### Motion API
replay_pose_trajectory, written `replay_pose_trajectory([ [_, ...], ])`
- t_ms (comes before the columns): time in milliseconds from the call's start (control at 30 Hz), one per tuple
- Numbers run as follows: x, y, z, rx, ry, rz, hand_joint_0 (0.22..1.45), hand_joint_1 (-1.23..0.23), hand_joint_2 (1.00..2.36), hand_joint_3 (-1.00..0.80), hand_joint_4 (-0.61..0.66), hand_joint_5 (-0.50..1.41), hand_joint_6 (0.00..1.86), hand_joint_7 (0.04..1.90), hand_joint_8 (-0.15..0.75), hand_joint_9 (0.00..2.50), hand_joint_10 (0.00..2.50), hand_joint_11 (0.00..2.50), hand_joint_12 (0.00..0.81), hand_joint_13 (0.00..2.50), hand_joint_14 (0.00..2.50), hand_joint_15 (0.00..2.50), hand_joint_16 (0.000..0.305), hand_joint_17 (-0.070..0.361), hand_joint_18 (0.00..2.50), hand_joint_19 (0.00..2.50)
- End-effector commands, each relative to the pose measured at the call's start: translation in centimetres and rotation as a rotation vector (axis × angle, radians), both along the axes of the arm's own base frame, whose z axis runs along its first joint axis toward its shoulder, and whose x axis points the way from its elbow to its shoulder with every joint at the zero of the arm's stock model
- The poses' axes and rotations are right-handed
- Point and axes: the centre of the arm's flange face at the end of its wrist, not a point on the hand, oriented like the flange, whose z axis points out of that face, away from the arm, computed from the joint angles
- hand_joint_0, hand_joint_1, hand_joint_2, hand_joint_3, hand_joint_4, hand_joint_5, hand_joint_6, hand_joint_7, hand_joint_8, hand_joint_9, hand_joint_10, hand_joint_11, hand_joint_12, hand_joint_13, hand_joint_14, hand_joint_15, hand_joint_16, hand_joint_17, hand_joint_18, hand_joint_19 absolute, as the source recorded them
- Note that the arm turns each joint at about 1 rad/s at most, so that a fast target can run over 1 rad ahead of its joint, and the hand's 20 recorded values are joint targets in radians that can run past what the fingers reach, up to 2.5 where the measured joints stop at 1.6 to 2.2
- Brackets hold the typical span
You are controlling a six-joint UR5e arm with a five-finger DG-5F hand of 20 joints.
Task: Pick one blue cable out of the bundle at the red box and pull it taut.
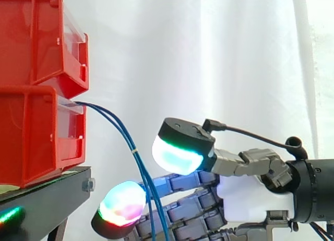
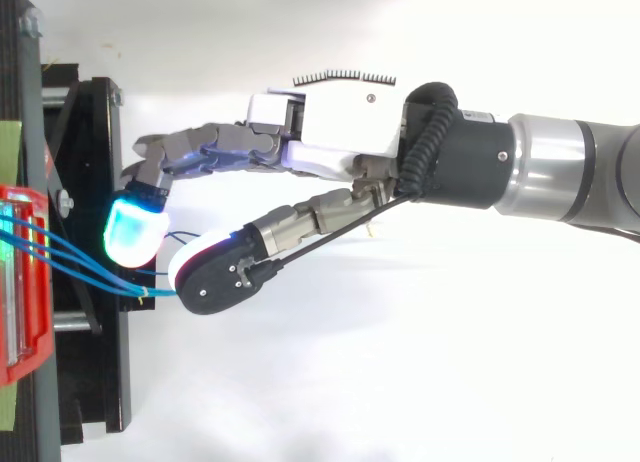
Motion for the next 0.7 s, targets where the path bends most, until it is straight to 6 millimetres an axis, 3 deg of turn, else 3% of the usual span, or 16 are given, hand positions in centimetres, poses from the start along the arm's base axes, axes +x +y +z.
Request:
replay_pose_trajectory([
  [0,0.2,0.1,0.3,0.001,-0.003,-0.002,0.54,-0.60,1.00,-0.50,0.29,-0.20,0.50,0.99,0.283,0.28,0.00,0.18,0.366,0.01,0.00,0.09,0.063,0.141,0.00,0.00],
  [667,0.6,1.2,0.8,-0.010,-0.015,0.022,0.61,-0.71,1.00,-0.47,0.23,-0.17,0.50,1.21,0.267,0.28,0.00,0.18,0.353,0.03,0.00,0.08,0.060,0.134,0.00,0.00],
])
